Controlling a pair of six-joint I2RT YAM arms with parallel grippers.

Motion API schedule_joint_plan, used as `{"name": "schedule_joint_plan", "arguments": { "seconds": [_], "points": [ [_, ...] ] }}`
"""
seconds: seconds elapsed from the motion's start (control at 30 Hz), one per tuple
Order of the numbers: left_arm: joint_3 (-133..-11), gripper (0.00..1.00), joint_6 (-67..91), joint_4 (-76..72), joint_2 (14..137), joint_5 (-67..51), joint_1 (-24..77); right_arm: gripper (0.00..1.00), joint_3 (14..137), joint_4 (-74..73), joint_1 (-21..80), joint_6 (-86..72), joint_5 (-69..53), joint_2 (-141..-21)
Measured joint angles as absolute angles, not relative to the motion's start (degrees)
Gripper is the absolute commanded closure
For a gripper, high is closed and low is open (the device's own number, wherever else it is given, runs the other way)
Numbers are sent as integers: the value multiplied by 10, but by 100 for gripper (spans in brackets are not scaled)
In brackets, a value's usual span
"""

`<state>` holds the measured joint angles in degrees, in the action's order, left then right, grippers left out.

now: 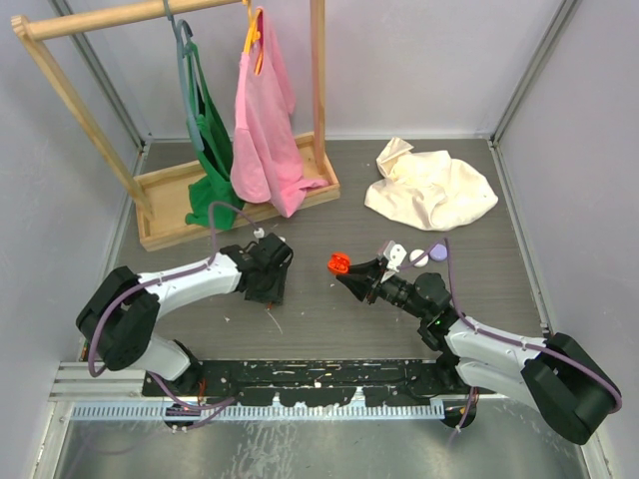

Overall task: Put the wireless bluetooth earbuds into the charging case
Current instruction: Move the earbud to the center of the board, then pick up the earbud from the center of the board.

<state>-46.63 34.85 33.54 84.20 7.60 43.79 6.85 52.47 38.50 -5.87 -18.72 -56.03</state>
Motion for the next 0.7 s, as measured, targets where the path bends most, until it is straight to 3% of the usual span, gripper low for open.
{"name": "schedule_joint_plan", "arguments": {
  "seconds": [0.27,0.7],
  "points": [
    [-513,54,317,371,872,52,422,99,69,522,385,-58,-187,-560],
    [-545,64,283,392,932,24,420,99,69,522,385,-59,-187,-560]
  ]
}}
